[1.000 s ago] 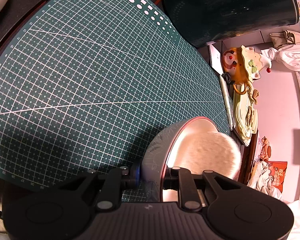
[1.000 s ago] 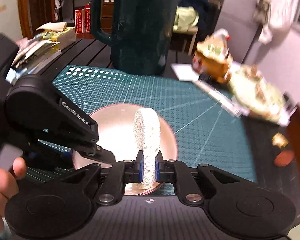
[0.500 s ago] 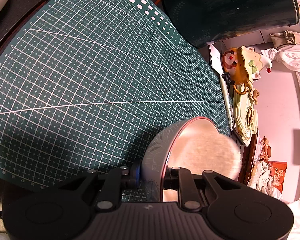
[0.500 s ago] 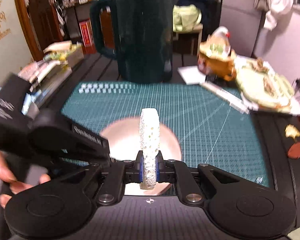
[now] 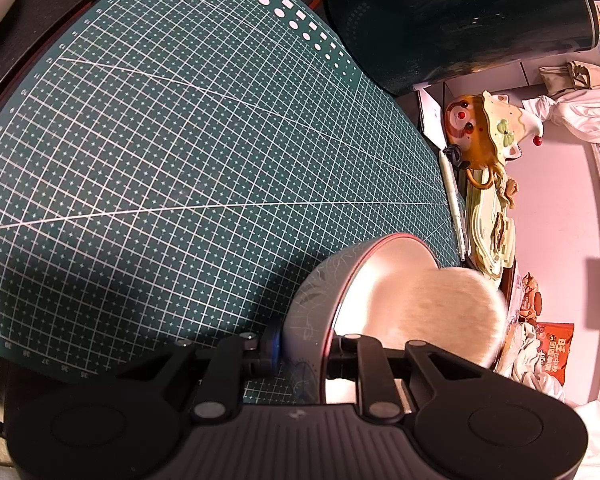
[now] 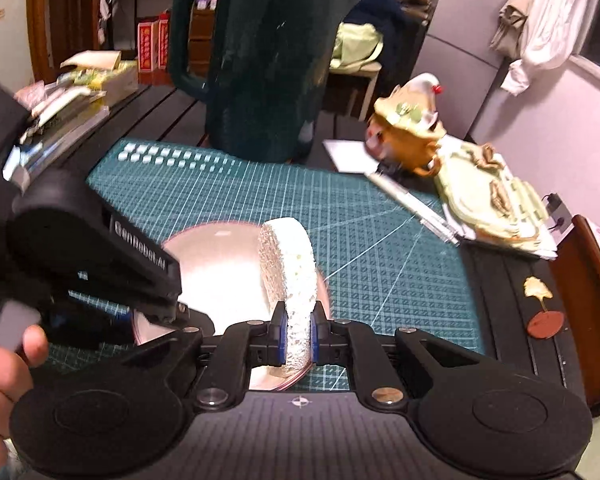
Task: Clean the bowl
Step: 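Press the sponge into the bowl bottom and rub with the right tool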
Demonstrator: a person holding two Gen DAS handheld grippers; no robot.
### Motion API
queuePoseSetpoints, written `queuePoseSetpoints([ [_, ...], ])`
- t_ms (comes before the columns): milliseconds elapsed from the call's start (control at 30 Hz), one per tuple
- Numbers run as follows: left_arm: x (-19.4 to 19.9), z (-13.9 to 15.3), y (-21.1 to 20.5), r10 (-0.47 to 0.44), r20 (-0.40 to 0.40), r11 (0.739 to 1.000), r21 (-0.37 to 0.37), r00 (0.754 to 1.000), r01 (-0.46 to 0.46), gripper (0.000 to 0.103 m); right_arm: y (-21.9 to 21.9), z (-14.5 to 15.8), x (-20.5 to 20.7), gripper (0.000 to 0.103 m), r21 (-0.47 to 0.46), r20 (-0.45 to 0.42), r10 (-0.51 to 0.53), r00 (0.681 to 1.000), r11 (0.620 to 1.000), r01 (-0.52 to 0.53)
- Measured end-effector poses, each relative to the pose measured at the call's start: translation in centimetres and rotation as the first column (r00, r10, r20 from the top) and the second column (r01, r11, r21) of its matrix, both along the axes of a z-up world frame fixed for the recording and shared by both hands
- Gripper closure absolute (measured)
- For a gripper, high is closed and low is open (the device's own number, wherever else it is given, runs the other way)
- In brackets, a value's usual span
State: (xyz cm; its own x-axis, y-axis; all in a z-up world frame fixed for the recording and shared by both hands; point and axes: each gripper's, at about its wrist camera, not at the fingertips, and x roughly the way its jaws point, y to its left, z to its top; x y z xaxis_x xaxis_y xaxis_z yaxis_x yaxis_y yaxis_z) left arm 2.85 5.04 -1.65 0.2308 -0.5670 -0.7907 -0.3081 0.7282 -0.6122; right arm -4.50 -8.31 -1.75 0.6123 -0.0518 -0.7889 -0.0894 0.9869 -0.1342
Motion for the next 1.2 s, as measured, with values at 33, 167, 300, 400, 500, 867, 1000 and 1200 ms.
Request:
queuePoseSetpoints([
  [33,-0.1,-0.2,0.1,0.0,0.0,1.0,0.0,1.0,0.0,0.084,-0.3,0.5,-0.1,0.093,0.003,0.014,-0.007,1.0,1.0,0.007],
  [167,-0.2,-0.2,0.1,0.0,0.0,1.0,-0.001,1.0,0.0,0.084,-0.7,2.1,-0.3,0.093,0.058,0.039,-0.021,0.999,0.998,0.019],
  [300,-0.2,-0.2,0.0,0.0,0.0,1.0,0.001,1.0,0.0,0.084,-0.4,1.6,-0.2,0.093,0.119,0.014,0.001,1.0,0.993,-0.003],
  [400,-0.4,-0.2,0.0,0.0,0.0,1.0,0.001,1.0,0.0,0.084,-0.1,0.1,0.3,0.093,0.153,-0.04,-0.001,0.999,0.988,0.007],
  [500,-0.3,-0.3,0.2,0.0,-0.001,1.0,-0.001,1.0,0.0,0.084,-0.3,-1.6,0.9,0.093,0.234,-0.111,0.003,0.994,0.972,0.023],
  [867,-0.2,-0.4,0.4,-0.003,-0.001,1.0,-0.001,1.0,0.003,0.084,0.1,-2.0,0.5,0.093,0.088,-0.06,-0.008,0.998,0.996,0.013],
  [1000,-0.2,-0.4,0.4,-0.002,-0.002,1.0,-0.001,1.0,0.002,0.084,0.0,-0.3,0.0,0.093,0.031,0.007,-0.007,1.0,1.0,0.007],
  [1200,-0.2,-0.4,0.3,-0.001,-0.001,1.0,0.001,1.0,0.001,0.084,-0.9,2.4,-0.8,0.093,0.108,0.1,0.001,0.995,0.994,-0.012],
])
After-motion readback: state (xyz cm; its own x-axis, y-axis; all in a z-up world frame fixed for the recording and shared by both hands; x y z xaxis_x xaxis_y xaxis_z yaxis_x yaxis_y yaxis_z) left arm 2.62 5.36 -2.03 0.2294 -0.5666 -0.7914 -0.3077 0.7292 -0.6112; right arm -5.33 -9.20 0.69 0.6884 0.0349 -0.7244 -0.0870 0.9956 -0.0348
